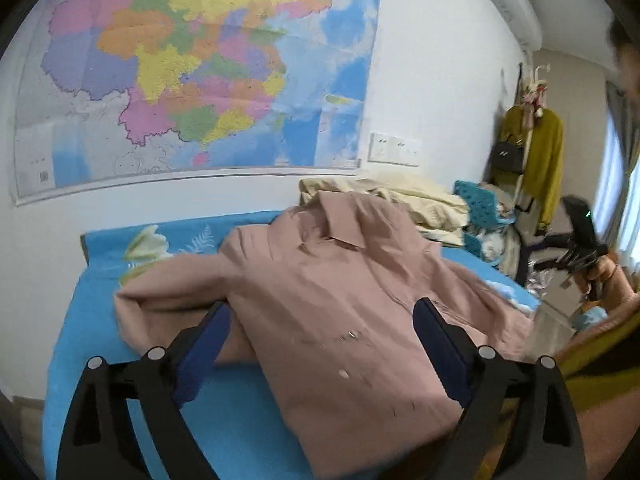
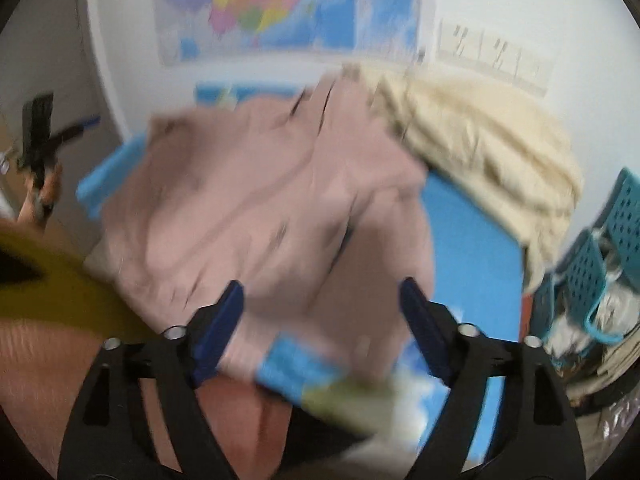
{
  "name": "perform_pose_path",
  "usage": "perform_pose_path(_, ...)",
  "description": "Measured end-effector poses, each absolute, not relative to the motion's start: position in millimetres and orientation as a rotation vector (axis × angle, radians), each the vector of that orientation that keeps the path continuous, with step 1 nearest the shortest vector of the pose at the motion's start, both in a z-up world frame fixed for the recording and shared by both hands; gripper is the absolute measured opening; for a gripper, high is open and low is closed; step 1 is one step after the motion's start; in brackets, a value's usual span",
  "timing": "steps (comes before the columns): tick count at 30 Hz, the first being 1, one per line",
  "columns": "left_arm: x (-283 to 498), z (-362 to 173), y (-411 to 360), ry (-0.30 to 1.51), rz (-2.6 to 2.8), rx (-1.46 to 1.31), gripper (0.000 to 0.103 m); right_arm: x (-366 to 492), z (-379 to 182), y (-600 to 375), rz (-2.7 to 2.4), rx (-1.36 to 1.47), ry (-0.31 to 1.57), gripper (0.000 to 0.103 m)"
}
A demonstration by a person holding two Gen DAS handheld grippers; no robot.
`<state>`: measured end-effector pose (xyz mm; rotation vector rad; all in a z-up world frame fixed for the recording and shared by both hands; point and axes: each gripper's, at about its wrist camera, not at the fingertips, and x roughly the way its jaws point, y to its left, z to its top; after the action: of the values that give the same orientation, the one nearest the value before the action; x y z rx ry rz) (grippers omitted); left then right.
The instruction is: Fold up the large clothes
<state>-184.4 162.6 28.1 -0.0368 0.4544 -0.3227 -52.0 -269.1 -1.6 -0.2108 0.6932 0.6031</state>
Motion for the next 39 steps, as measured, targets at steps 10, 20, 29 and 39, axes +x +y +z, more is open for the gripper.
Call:
perform_pose_path(10,0,-9,95,0.701,-0.202,0.193,0.084,88,2,-115,0.452,-0.423,0.532,0.077)
perform_pose_path(20,150,-51,70,0.89,-0.196,0.136,0.075,183,-35,-59,0.362,-0.611,0.627,0.05)
perform_pose_path(29,209,-81,57,0.967,-0.161,0.159,0.005,212,-1,-83,0.473,-0.411,0.659,0.01)
perform_pose_path(39,229,-64,70,0.858,-0.071,0.095,0.004,269,-1,-101,0.432,-0.168,0.653,0.012)
